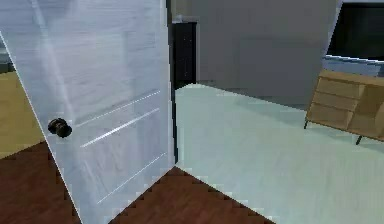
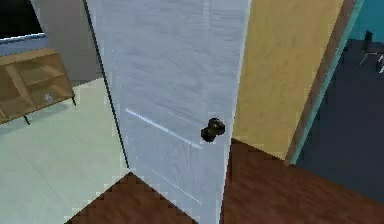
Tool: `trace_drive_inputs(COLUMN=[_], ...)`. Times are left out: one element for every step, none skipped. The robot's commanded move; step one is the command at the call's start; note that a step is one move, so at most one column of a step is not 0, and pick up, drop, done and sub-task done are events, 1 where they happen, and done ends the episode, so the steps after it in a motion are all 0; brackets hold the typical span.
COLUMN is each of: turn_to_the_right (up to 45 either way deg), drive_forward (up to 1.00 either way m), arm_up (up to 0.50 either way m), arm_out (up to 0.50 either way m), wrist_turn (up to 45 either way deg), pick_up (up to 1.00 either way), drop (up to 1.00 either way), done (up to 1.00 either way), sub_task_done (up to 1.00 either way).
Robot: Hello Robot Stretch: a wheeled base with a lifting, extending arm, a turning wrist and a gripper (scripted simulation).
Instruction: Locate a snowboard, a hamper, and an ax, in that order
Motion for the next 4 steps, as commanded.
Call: trace_drive_inputs(turn_to_the_right=[33.0,0.0,21.0,0.0], drive_forward=[0.00,0.65,0.00,1.00], arm_up=[0.00,0.00,0.00,0.00], arm_out=[0.00,0.00,0.00,0.00], wrist_turn=[0.0,0.0,0.0,0.0], pick_up=[0.00,0.00,0.00,0.00], drop=[0.00,0.00,0.00,0.00], done=[0.00,0.00,0.00,0.00], sub_task_done=[0.00,0.00,0.00,0.00])
